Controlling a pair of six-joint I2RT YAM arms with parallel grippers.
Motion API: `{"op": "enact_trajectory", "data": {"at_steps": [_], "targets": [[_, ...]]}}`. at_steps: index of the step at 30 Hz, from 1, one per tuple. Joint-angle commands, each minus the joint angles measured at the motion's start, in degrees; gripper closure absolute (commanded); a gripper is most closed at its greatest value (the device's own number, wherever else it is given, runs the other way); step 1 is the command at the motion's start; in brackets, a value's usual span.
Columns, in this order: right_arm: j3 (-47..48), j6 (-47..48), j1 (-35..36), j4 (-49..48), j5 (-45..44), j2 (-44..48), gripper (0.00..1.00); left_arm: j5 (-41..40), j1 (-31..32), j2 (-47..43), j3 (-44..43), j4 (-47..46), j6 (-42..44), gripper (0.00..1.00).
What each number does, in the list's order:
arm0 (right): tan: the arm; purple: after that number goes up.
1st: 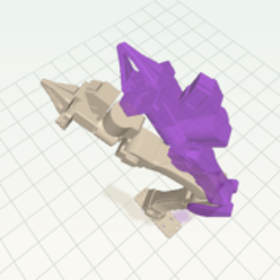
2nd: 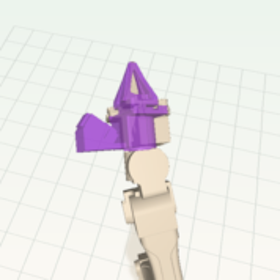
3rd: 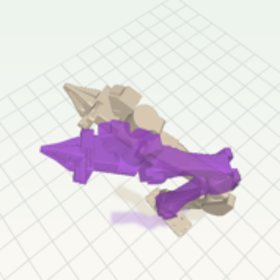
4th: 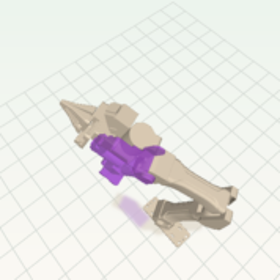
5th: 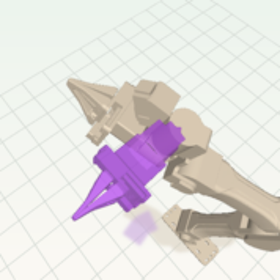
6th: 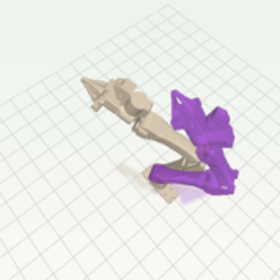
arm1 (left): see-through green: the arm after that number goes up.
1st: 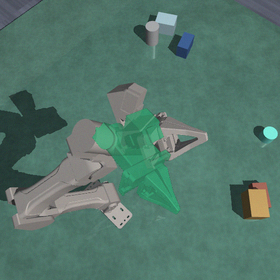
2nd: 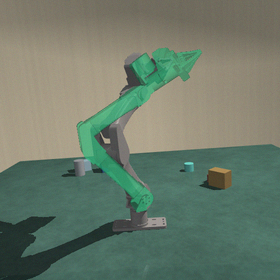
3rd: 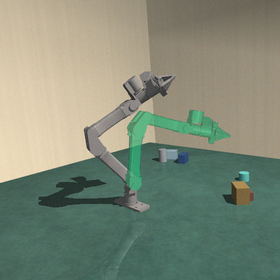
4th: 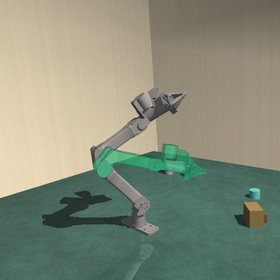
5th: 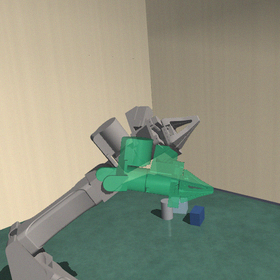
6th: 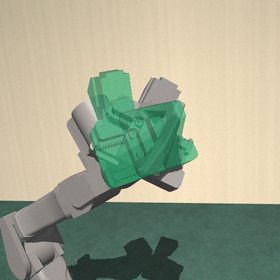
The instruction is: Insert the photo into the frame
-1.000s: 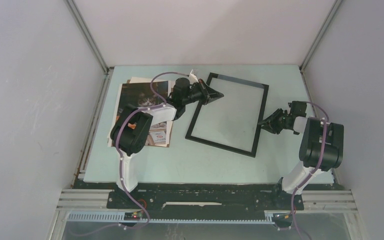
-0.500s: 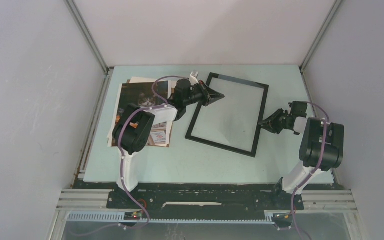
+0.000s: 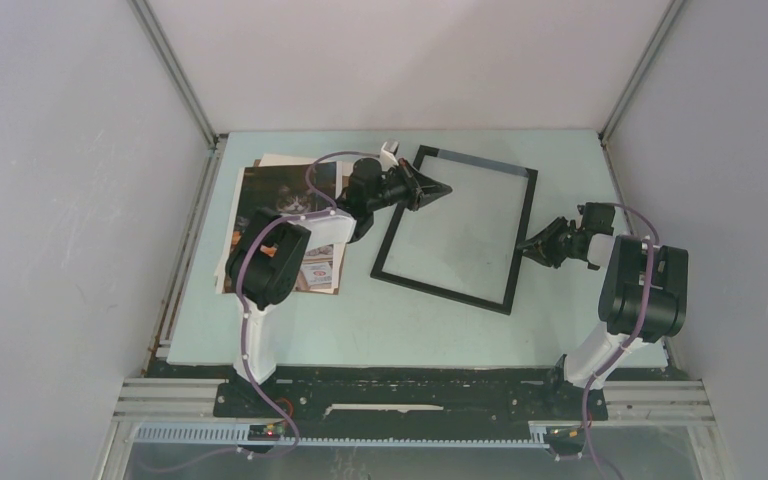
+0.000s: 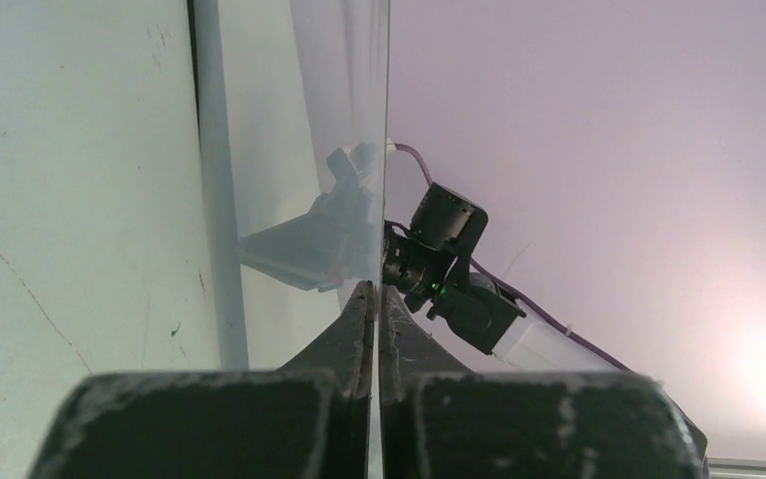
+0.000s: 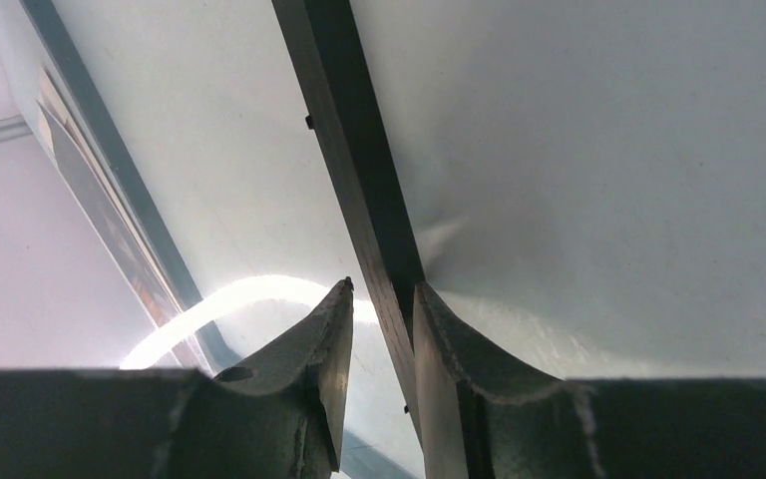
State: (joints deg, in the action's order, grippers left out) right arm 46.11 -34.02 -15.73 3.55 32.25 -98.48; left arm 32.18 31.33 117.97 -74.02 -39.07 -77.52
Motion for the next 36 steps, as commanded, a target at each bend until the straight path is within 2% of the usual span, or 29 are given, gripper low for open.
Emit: {"op": "enact_trajectory", "data": {"at_steps": [1,20,30,36], "targets": [[-0.3,-1.0,-0.2,-1.9,0.9,-0.3,0.63,1.7,1.5,-2.4,-2.0,-2.2,-1.1,1.00],[-0.3,-1.3,-0.6,-2.4,1.4,-0.5,0.62,2.7,1.8,-2.4,-1.7,-2.7,-1.3,1.00],[-0.3,-1.1,-0.7,-2.1,1.3,-0.5,0.62,2.5,2.0,-2.0,-0.5,-8.5,-7.3,1.00],[-0.4,-1.2,-0.8,-2.1,1.6,-0.4,0.62,1.8,2.1,-1.3,-0.2,-8.3,-8.0,1.00]]}}
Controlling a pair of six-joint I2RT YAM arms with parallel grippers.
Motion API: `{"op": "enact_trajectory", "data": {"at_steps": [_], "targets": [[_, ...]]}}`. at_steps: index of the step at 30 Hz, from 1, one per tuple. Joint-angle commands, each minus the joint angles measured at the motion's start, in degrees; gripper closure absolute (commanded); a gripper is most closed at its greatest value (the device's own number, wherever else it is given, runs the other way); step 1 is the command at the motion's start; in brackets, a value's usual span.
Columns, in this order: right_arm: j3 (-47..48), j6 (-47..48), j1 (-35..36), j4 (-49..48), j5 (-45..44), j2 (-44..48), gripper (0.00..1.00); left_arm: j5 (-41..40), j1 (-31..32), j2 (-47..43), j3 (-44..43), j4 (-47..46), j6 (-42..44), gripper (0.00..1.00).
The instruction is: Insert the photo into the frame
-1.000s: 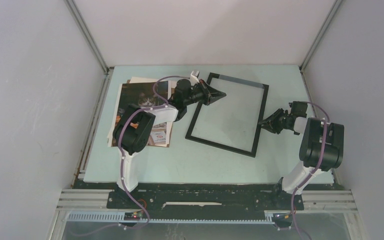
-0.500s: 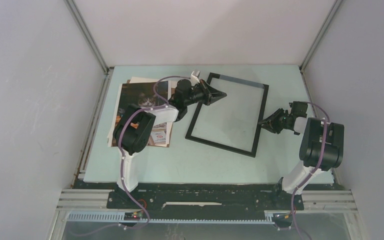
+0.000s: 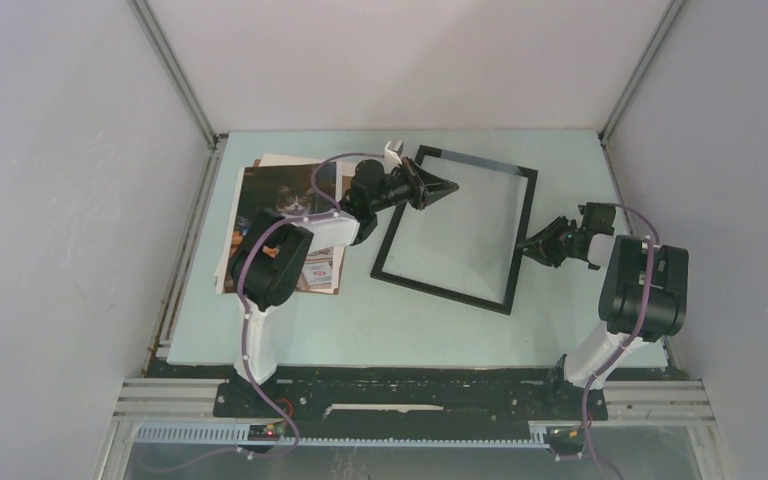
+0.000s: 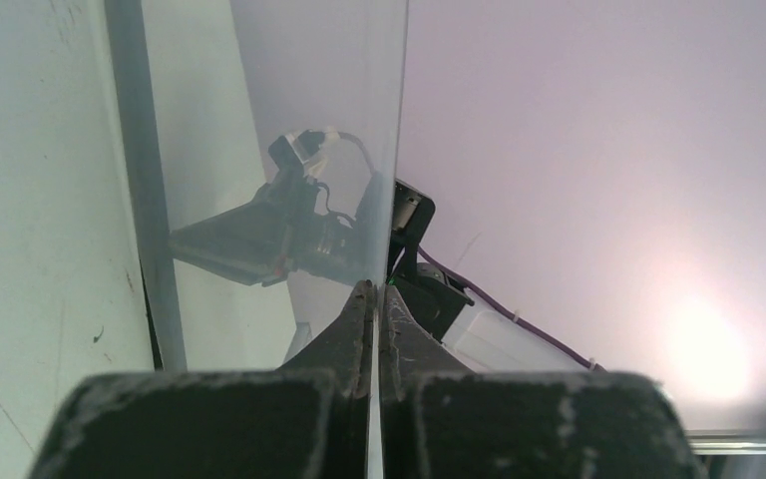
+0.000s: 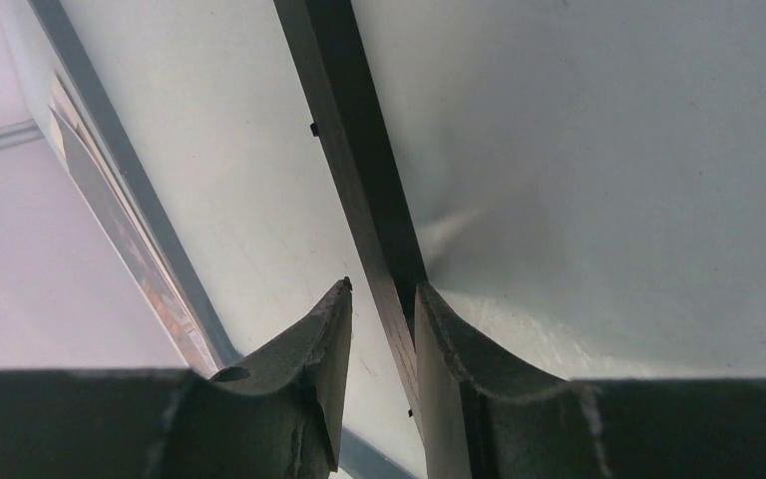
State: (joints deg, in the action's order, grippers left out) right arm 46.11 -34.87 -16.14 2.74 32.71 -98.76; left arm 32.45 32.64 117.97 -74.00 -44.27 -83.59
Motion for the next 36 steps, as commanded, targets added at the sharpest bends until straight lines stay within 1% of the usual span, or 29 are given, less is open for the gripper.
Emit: {"op": "enact_trajectory", "data": {"at_steps": [1,5,16,20,25,32,36], "targets": [[-0.3,-0.3,-0.4,-1.3,1.1,0.0,0.62,1.2,0.8,-1.2,0.1,-3.1,-2.1,1.00],[-0.3,-0.1,-0.4,-1.2,1.2,0.2,0.62,1.5,0.7,-0.3,0.0,-3.2,-1.7,1.00],[-0.3,-0.4,-0.6,-1.5,1.8,0.2,0.62,5.5,0.1,2.2,-2.2,-2.1,1.0,1.00],[-0.3,-0.1,-0.6,-1.3,1.8,0.3,0.62,7.4,-0.5,1.8,-4.3,4.9,7.2,1.00],[-0.3,-0.1,-0.6,-1.5,1.7,0.1,0.62,7.5,-1.4,0.2,-7.3,18.0,17.8,1.00],[-0.3,-0.2,-0.7,-1.6,1.7,0.1,0.62,6.1,-2.4,0.8,-10.7,26.7,24.4,1.00],[-0.3,-0.2,-0.6,-1.7,1.7,0.0,0.62,6.8,-2.5,2.4,-14.5,31.8,28.2,1.00]]}}
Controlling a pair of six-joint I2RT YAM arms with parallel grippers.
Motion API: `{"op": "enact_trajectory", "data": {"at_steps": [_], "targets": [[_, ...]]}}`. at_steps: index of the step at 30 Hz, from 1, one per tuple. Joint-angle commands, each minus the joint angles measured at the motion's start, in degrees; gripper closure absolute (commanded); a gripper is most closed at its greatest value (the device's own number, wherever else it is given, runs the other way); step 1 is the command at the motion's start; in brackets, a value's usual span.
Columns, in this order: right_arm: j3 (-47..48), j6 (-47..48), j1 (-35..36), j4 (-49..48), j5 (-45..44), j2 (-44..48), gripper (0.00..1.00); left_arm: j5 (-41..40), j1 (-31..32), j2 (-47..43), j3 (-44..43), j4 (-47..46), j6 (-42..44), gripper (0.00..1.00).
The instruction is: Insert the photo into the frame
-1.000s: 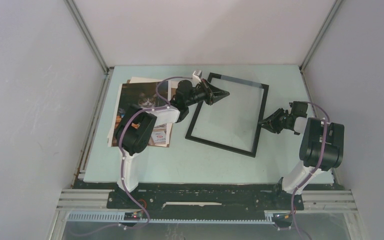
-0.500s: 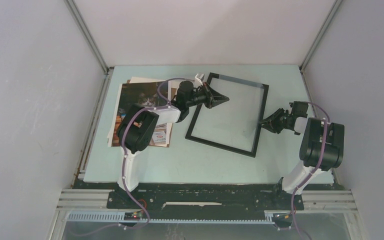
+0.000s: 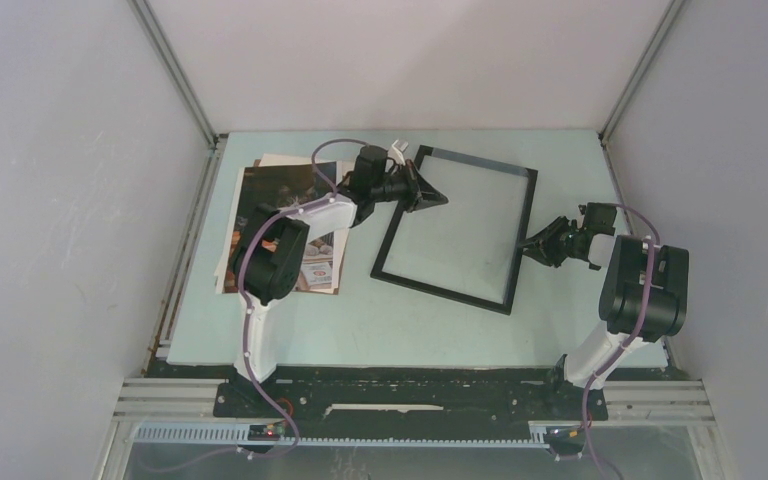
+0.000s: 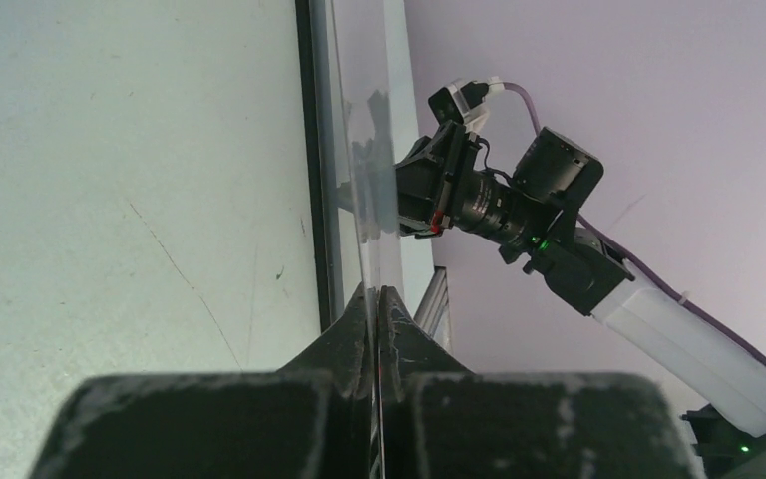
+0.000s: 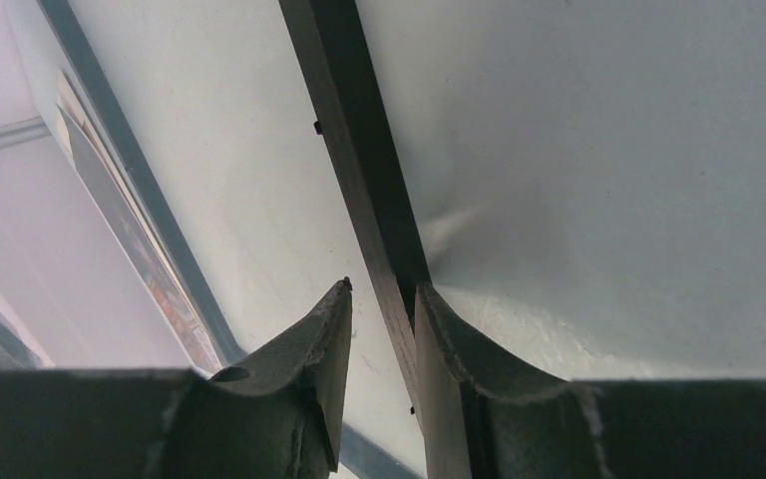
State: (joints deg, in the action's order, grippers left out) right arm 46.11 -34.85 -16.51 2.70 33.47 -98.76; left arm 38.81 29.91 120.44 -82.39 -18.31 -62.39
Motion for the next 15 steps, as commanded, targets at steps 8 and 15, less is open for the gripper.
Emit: {"op": "enact_trajectory", "data": {"at_steps": [8,15], "targets": [[-0.3,-0.4,-0.2,-2.1,1.1,-0.5,0.62,-1.8,0.0,0.0,-7.6,11.3,12.1,1.00],[-0.3,-0.1,-0.1,-1.6,0.6,-0.2,0.62,-4.2,0.1,0.8,-8.0,13.8,13.3,0.95]]}}
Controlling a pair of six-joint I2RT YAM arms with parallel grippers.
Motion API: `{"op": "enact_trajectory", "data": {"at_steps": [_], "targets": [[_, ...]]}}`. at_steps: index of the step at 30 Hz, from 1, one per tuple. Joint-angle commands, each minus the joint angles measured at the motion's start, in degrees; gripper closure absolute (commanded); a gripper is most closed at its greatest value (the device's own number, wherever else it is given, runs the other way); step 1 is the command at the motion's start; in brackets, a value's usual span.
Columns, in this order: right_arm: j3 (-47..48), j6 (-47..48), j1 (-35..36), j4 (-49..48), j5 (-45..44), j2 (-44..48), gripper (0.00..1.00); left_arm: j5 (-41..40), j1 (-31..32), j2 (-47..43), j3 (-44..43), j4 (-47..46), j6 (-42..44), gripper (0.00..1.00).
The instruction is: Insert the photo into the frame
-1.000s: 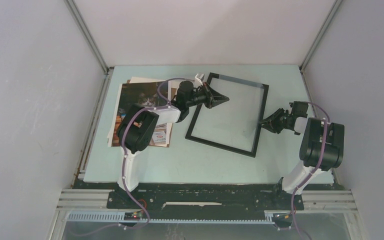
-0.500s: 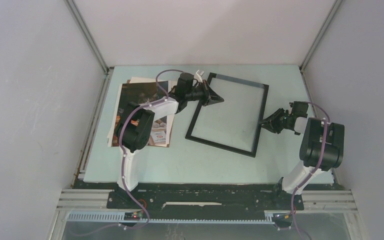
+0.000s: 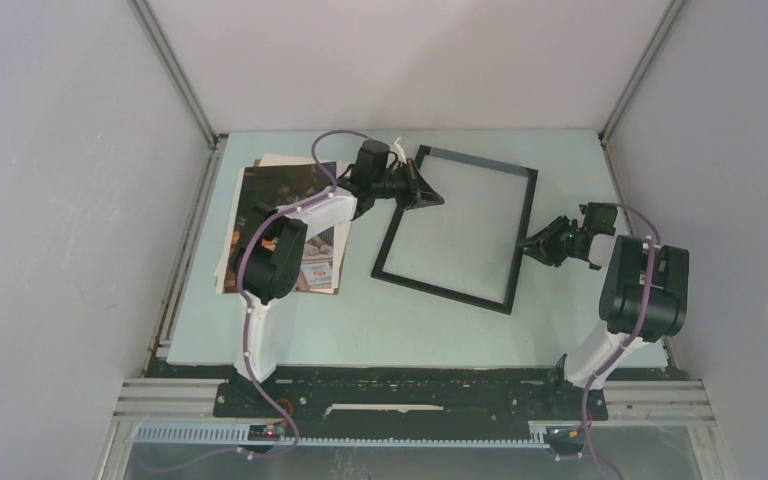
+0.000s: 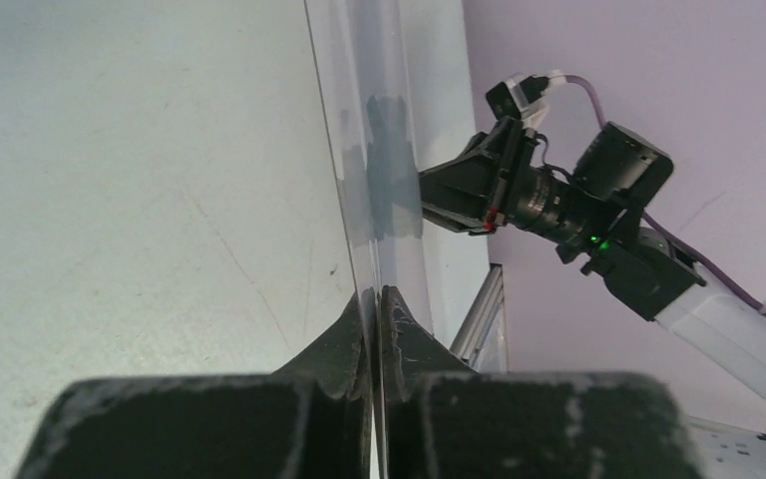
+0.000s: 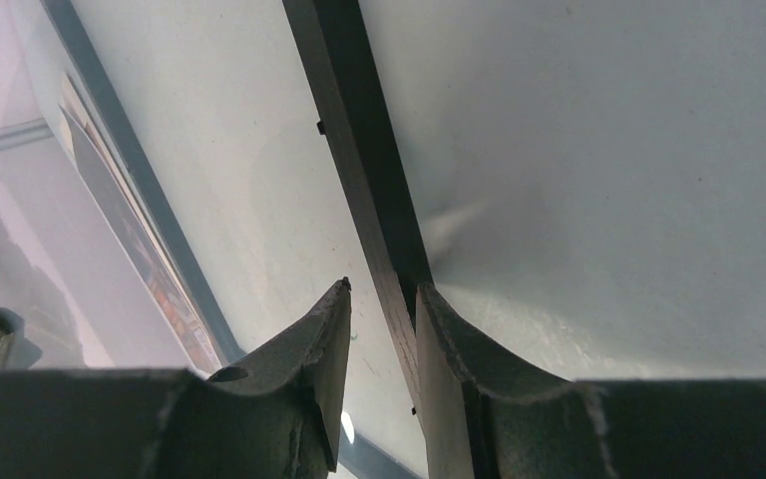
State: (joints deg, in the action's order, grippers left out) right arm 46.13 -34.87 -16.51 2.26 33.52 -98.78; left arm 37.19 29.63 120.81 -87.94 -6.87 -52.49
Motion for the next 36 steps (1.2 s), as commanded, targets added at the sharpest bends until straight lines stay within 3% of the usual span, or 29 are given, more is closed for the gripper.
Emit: {"op": "enact_trajectory", "data": {"at_steps": [1,16,32,36], "targets": [[-0.3,-0.1,-0.1,-1.1,0.5,0.0,0.62,-3.2,0.3,0.3,-2.5,3.1,4.0,0.94],[-0.4,0.6,-0.1,0.3,-0.6,1.3,0.61,-12.3,0.4,0.2,-9.6,18.1,14.8,0.96],[-0.6,0.0,-0.1,-0.7,0.1,1.6,0.61,-14.9,1.6,1.6,-13.9,21.5,17.5,0.93],[-0.6,0.0,-0.3,-0.5,0.0,1.7,0.61,-17.8,2.8,-1.6,-11.1,19.5,22.5,0.99]]}}
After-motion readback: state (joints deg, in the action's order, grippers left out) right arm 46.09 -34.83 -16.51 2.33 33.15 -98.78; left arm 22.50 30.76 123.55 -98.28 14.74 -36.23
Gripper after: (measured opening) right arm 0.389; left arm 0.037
